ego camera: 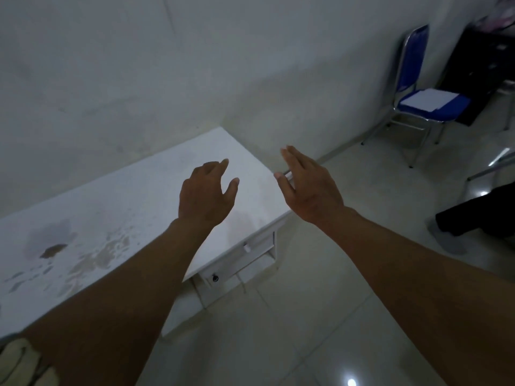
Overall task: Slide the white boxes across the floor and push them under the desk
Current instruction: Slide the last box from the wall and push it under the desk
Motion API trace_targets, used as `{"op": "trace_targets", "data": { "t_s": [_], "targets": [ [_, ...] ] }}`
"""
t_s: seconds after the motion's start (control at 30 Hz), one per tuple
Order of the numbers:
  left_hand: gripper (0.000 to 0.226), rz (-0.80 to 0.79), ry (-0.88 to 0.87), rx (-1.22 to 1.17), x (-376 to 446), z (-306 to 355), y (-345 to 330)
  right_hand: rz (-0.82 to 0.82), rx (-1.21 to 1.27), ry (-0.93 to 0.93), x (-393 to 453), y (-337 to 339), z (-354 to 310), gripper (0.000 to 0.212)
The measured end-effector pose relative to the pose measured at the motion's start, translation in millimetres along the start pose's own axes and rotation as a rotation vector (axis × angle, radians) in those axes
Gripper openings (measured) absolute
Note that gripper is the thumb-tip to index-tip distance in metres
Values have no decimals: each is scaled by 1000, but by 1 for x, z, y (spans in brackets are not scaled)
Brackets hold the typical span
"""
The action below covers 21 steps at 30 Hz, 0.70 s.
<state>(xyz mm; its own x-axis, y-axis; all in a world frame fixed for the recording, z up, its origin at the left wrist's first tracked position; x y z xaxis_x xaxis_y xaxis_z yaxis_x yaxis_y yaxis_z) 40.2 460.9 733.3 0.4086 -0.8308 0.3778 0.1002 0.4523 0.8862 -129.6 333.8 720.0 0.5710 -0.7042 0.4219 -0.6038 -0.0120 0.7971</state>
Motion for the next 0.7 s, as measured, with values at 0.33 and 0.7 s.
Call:
{"op": "trace_targets", "data": {
  "t_s": [0.33,0.7],
  "targets": [
    [49,53,81,-63,112,67,-68,-87,-58,43,98,16,124,54],
    [50,-17,159,-134,241,63,-160,-196,-20,14,222,-39,214,52]
  ]
}}
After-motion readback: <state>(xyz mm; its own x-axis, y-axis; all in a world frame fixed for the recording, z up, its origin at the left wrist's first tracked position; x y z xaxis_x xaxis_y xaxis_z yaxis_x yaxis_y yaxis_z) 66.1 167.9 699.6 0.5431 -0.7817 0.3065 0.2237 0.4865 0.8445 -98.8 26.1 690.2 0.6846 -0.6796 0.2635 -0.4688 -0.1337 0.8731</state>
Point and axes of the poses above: each hand's wrist, its own x-axis towards the middle knuckle, its own y-axis out of the back of the hand, z = x × y, the point moved 2 cm from there along x, towards the middle knuckle, and after that the axes turned 5 degrees about -y, right-handed, at the moved point
